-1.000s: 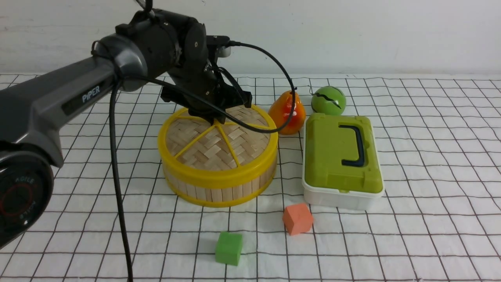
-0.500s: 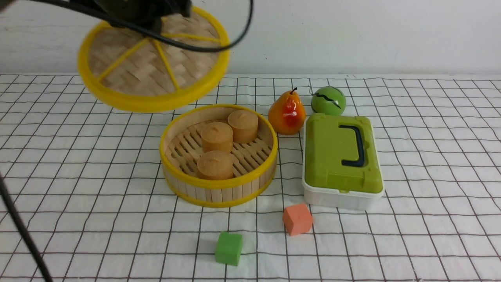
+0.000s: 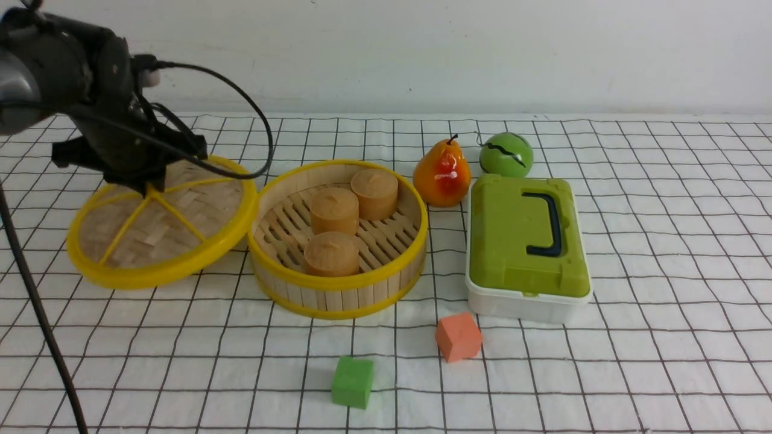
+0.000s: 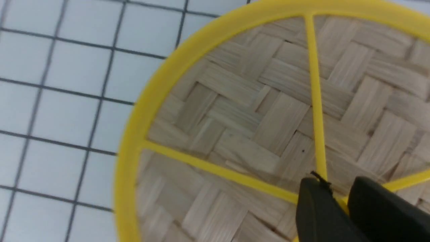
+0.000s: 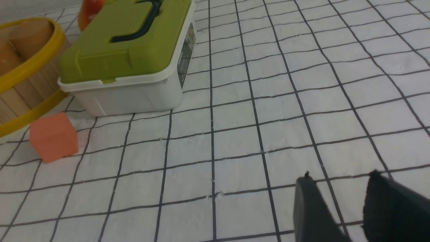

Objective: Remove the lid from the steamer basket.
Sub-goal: Use the left arm to place the steamer lid on the table

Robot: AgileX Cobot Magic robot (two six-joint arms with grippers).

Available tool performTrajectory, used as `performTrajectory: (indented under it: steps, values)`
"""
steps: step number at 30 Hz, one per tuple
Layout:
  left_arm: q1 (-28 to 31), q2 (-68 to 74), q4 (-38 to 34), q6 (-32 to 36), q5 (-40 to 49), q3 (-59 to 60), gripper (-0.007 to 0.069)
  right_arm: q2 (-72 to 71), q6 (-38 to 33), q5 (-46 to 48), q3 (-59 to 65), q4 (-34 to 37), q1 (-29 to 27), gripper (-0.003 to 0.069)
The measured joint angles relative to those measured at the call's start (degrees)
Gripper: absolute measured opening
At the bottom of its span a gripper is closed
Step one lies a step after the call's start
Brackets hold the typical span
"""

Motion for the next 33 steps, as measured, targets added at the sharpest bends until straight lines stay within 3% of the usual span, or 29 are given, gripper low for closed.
performTrajectory:
  steps: [10,33]
  values:
    - [-0.2,1.3,3.5,0.0,-0.1,-0.1,0.0159,0.0,0.0,0.0,0.0,0.0,0.0,0.024]
    - [-0.1,1.3,10.1,-4.5,0.2,-0.1,0.0181,0.0,0.0,0.0,0.0,0.0,0.0,0.024]
